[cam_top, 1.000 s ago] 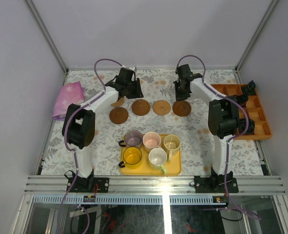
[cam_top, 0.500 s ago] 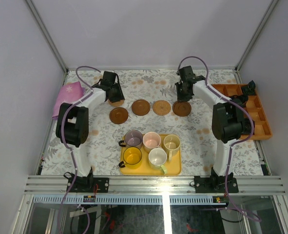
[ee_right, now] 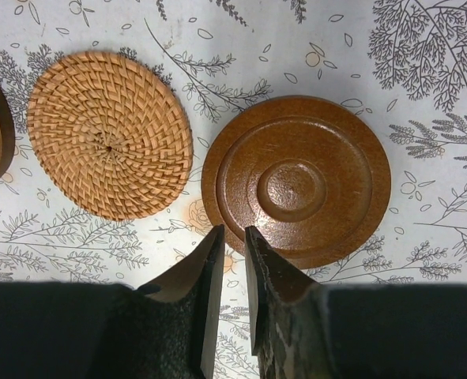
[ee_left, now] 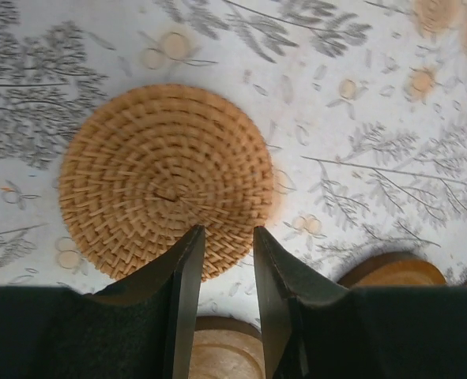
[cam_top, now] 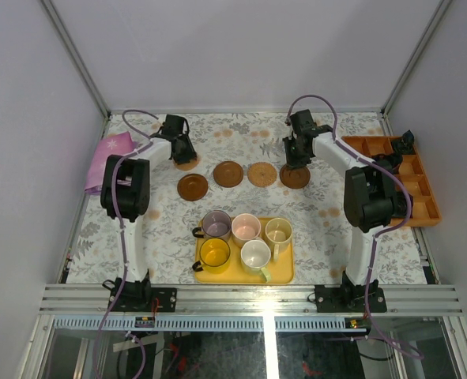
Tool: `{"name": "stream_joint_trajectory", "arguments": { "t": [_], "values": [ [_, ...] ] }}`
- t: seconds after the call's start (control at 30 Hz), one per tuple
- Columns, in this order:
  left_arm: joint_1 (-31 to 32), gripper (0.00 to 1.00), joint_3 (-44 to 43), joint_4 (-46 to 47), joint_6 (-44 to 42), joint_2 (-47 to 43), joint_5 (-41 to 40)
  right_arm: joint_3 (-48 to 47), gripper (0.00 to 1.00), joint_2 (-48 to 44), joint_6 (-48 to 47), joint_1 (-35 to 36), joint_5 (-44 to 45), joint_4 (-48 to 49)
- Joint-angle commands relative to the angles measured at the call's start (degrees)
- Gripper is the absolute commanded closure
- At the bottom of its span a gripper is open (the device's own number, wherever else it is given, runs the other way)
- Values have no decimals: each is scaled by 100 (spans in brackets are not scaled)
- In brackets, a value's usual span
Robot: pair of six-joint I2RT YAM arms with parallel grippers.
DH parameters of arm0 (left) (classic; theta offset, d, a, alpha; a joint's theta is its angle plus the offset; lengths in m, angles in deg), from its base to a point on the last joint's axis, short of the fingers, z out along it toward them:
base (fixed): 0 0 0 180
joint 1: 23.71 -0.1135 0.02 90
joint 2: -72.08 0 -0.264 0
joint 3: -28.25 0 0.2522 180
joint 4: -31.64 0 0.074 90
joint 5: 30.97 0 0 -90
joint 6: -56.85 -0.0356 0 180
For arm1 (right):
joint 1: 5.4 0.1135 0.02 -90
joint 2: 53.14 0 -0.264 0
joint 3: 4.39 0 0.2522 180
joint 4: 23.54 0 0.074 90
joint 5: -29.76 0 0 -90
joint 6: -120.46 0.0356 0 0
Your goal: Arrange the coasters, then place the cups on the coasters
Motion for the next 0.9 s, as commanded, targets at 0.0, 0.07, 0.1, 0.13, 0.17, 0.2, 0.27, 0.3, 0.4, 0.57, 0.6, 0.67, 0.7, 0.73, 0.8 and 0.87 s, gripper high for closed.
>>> {"name": "stream_joint_trajectory", "arguments": {
  "t": [0.0, 0.07, 0.1, 0.13, 0.17, 0.2, 0.27, 0.3, 0.4, 0.57, 0.6, 0.67, 0.7, 0.73, 0.8, 0.87],
  "values": [
    [-261, 69, 30, 109, 234, 177, -237, 34, 76, -356, -12, 58, -147, 50],
    [-346, 69, 197, 91, 335, 86, -294, 20, 76, -328, -3, 59, -171, 31],
    [-393, 69, 308, 83, 385, 23, -325, 7, 76, -323, -8, 59, -186, 25],
    [-433, 69, 431, 82, 435, -50, -341, -7, 76, -301, 1, 59, -205, 19],
    [-479, 69, 562, 74, 484, -131, -355, -20, 76, -282, 5, 58, -235, 15],
    [-513, 69, 693, 73, 533, -212, -380, -40, 76, -265, 9, 52, -259, 9],
    [-561, 69, 935, 37, 622, -378, -430, -80, 76, -217, 34, 59, -324, -4],
    [-575, 69, 1088, 11, 658, -457, -439, -104, 76, -195, 59, 55, -355, 0],
    [-579, 69, 1385, -89, 735, -692, -487, -134, 76, -142, 97, 56, -419, -3],
    [-579, 69, 1719, -164, 862, -1018, -634, -112, 76, -119, 115, 59, -449, 21],
    [-584, 69, 1745, -172, 877, -1063, -658, -99, 76, -122, 119, 57, -454, 29],
    [-574, 69, 1756, -166, 890, -1148, -639, -64, 76, -136, 118, 57, -454, 46],
    [-577, 69, 1744, -153, 873, -1210, -610, -42, 76, -144, 117, 52, -449, 53],
    [-577, 69, 1729, -139, 858, -1281, -586, -26, 76, -152, 126, 57, -453, 61],
    [-570, 69, 1679, -93, 750, -1475, -496, -2, 76, -158, 128, 54, -449, 78],
    [-543, 69, 1616, -41, 680, -1714, -511, 26, 76, -174, 129, 56, -449, 108]
  ]
}}
